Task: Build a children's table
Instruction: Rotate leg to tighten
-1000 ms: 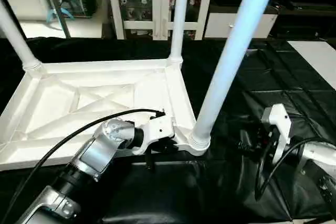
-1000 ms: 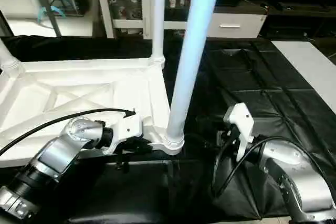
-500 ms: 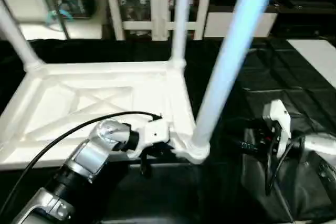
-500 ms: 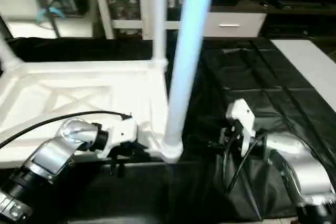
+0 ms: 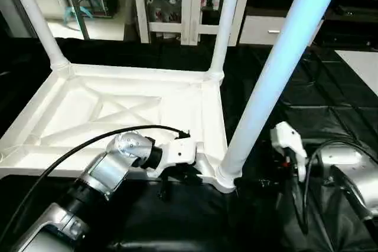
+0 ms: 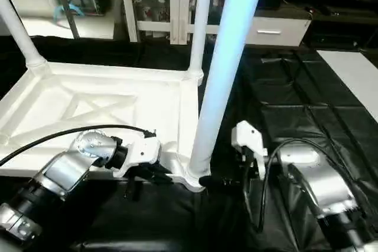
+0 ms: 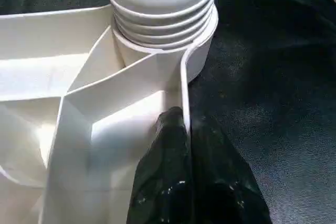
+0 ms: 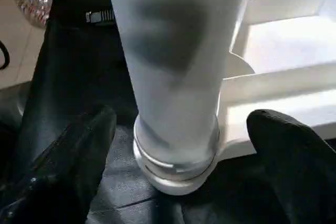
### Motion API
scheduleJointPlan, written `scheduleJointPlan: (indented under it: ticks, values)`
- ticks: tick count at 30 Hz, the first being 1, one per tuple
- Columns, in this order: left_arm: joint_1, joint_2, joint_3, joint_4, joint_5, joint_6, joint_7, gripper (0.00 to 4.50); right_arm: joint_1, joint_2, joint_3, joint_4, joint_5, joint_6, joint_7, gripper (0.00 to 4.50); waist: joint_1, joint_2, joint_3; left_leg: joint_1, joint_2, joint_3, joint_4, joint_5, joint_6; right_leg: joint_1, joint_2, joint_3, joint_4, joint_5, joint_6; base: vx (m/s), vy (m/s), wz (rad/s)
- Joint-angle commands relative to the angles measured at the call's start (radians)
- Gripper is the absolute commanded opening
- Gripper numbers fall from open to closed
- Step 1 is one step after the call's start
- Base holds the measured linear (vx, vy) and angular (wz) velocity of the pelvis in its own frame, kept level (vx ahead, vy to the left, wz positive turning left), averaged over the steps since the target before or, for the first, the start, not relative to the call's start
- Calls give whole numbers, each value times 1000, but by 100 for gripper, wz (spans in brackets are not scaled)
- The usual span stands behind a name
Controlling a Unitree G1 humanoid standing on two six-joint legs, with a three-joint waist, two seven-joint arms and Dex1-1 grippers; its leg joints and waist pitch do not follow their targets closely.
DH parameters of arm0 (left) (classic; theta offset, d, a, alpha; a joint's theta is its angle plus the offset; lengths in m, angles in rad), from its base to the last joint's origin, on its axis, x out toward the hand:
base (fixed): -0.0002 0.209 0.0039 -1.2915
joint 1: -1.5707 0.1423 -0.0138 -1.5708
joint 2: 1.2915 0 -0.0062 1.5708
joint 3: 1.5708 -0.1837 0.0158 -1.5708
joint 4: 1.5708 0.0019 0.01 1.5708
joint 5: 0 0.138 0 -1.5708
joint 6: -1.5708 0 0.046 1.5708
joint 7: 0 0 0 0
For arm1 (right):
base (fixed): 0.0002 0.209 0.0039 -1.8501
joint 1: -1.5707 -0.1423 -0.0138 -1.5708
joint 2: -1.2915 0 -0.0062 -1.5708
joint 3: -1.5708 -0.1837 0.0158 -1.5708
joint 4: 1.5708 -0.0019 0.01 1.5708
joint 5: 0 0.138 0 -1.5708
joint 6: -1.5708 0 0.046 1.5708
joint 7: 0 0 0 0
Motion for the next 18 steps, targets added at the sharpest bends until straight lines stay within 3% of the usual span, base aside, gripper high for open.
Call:
scheduleJointPlan:
  ticks: [1, 5, 18]
  values:
    - [-13, -22, -35, 0, 4, -38, -23, 0, -17, 2, 14, 23, -26, -29, 7, 434, -7, -21, -55, 37, 79, -34, -79, -221, 25, 10, -68, 39, -78, -215, -217, 0, 0, 0]
    - [-16, -20, -37, 7, 14, -50, -14, 0, -32, 14, 26, 53, -34, -43, 18, 434, -6, -23, -56, 33, 80, -36, -79, -204, 34, 14, -68, 37, -74, -191, -222, 0, 0, 0]
    - [-15, -16, -37, 31, 29, -71, -7, 0, -71, 58, 55, 109, -20, -64, 96, 324, -6, -25, -54, 34, 81, -37, -82, -229, 22, 12, -69, 38, -77, -224, -216, 0, 0, 0]
